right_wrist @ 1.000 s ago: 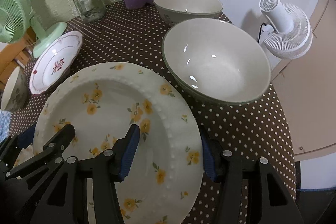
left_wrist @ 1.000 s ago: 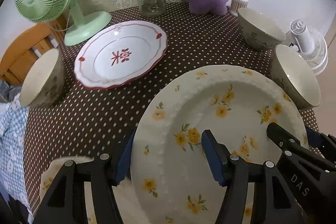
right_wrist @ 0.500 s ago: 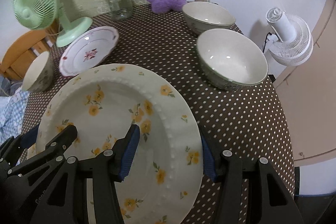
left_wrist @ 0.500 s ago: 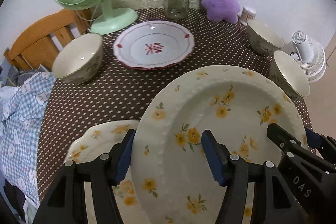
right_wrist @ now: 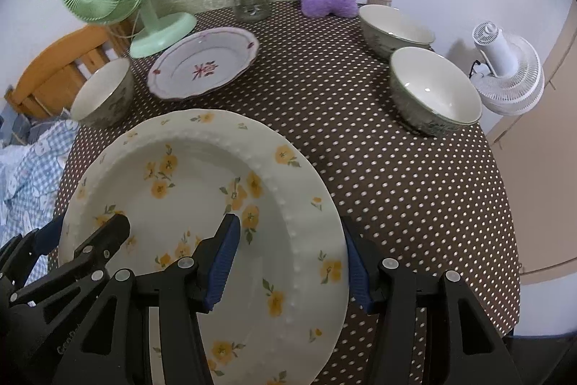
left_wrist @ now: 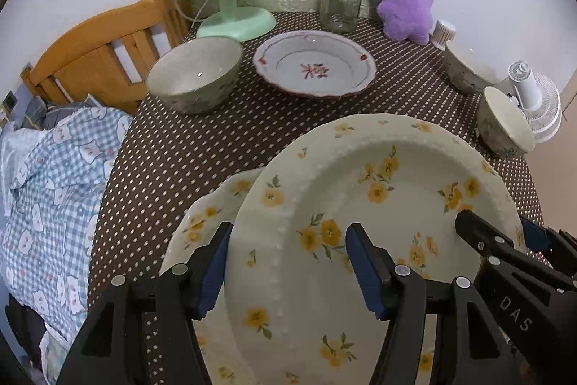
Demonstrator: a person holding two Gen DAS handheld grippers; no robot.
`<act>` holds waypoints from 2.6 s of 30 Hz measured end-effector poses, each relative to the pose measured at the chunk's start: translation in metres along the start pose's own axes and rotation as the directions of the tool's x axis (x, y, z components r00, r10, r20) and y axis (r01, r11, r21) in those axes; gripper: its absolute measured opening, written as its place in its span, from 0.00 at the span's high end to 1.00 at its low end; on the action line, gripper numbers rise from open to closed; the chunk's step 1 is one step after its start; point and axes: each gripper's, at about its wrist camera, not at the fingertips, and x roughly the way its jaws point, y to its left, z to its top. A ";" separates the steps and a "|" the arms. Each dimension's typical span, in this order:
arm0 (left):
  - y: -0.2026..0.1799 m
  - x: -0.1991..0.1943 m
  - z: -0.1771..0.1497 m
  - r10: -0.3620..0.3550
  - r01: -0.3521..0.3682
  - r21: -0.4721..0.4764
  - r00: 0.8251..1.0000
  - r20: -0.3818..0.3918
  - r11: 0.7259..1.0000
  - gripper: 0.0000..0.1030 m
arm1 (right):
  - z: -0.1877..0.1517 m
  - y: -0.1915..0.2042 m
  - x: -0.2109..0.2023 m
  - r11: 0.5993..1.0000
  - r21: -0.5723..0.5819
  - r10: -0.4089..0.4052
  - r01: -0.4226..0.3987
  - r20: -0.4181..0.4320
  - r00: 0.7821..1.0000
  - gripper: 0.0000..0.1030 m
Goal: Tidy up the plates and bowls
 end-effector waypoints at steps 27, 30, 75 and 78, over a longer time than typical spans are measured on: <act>0.043 0.028 -0.039 0.009 -0.010 -0.004 0.995 -0.095 1.000 0.39 | -0.037 0.051 0.032 0.997 -0.060 -0.043 0.038 -0.083 0.996 0.43; 0.039 0.032 -0.040 0.013 -0.012 0.011 0.995 -0.095 1.000 0.39 | -0.037 0.049 0.037 0.998 -0.056 -0.047 0.042 -0.092 0.995 0.43; 0.041 0.013 -0.043 0.019 -0.016 0.047 0.997 -0.080 0.999 0.23 | -0.040 0.061 0.027 0.998 -0.060 -0.027 0.022 -0.087 0.996 0.69; 0.042 0.010 -0.039 0.003 0.001 0.055 0.998 -0.067 0.998 0.19 | -0.038 0.057 0.024 0.999 -0.028 -0.018 0.016 -0.088 0.996 0.69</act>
